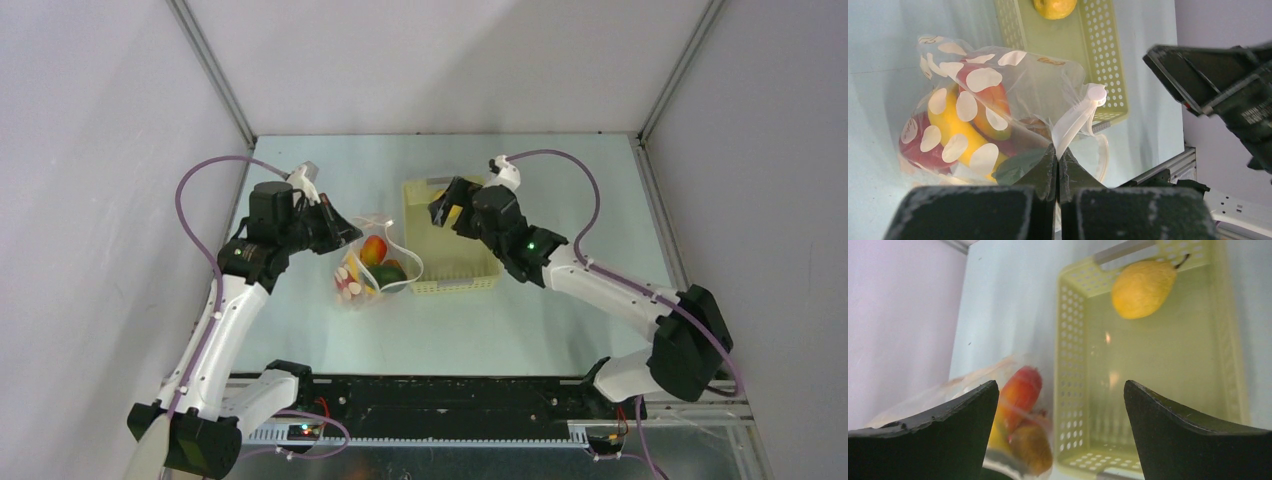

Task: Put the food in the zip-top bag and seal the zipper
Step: Place the fake fruit in the zipper food storage bag, then pick up the fake fruit from the bin.

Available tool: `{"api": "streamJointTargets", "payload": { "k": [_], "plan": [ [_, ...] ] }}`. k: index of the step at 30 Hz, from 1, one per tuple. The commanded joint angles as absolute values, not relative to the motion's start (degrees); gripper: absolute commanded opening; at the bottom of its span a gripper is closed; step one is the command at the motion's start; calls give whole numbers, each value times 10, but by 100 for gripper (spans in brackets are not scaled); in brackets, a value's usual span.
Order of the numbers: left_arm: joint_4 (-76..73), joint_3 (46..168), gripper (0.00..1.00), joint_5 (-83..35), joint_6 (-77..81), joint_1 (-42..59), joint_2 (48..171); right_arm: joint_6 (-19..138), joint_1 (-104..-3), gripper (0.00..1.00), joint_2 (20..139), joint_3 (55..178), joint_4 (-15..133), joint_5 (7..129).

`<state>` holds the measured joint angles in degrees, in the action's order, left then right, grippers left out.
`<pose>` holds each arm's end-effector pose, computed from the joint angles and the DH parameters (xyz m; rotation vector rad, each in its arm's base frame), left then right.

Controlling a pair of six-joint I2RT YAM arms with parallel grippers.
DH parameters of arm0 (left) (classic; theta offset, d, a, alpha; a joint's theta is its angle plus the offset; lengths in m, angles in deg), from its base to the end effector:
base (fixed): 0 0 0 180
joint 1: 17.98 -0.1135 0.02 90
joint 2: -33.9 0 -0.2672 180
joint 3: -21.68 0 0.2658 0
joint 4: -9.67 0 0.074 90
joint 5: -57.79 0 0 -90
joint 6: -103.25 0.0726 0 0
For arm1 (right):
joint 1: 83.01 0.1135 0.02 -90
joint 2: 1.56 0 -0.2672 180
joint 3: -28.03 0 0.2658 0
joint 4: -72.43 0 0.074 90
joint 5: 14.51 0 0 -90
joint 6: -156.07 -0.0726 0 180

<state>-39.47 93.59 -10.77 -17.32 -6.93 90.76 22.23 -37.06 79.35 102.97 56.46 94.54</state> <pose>0.2382 -0.0736 0.3269 -0.1568 2.2301 -0.8130 0.2774 0.2526 0.2964 0.1885 1.9910 0.7109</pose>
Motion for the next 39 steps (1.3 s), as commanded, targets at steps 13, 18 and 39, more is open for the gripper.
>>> {"api": "streamJointTargets", "payload": {
  "k": [13, 18, 39],
  "plan": [
    [-395, 945, 0, -106, -167, -74, 913, 70, -442, 99, 1007, 1123, 618, 1024],
    [-397, 946, 0, -109, -166, -74, 914, 35, -451, 99, 1052, 1142, 620, 1021],
    [-400, 949, 0, -115, -163, -75, 913, -54, -467, 100, 1144, 1160, 695, 1042]
  ]
}}
